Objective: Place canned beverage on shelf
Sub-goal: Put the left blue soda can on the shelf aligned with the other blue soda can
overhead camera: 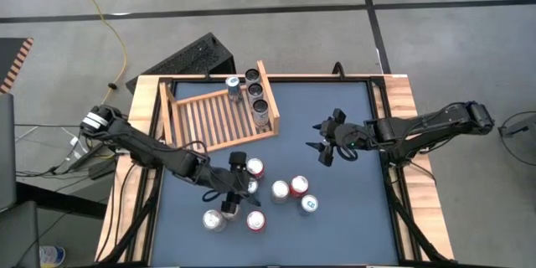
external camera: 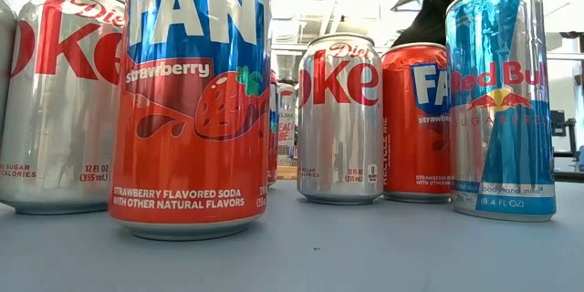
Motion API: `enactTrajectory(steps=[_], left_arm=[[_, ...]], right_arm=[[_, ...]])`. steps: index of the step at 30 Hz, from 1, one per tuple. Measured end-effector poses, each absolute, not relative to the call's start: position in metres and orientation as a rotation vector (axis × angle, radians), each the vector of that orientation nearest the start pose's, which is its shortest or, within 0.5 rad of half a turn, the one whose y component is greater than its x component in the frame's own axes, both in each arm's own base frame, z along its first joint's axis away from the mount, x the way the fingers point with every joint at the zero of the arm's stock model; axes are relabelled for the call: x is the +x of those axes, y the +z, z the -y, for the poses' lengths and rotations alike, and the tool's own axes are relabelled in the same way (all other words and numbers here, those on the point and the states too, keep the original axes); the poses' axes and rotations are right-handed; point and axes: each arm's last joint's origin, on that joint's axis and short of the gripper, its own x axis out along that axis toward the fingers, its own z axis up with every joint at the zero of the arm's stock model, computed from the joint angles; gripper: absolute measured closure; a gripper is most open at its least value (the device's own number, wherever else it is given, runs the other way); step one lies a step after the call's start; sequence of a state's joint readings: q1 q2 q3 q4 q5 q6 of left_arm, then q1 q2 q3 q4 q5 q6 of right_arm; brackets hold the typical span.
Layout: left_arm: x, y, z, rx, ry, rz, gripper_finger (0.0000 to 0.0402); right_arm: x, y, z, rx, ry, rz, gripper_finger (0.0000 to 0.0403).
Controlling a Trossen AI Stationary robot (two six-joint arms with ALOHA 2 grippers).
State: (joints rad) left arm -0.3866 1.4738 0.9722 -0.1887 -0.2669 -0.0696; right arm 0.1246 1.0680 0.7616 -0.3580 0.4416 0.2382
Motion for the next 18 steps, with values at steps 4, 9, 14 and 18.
enactTrajectory(steps=[4,9,14,18], left_arm=[[0.2923,0.2408,0.1111,0.155,-0.107,-0.649,0.015],[0.2922,0.2405,0.1103,0.135,-0.127,-0.659,0.015],[0.2923,0.2394,0.1082,0.112,-0.149,-0.678,0.015],[0.2916,0.2384,0.1082,0.133,-0.164,-0.689,0.015]], right_arm=[[0.2182,0.2602,-0.0148,0.041,-0.379,-0.6,0.0127],[0.2182,0.2602,-0.0148,0.04,-0.379,-0.6,0.0127],[0.2182,0.2602,-0.0148,0.04,-0.378,-0.6,0.0127],[0.2182,0.2601,-0.0148,0.04,-0.378,-0.601,0.0127]])
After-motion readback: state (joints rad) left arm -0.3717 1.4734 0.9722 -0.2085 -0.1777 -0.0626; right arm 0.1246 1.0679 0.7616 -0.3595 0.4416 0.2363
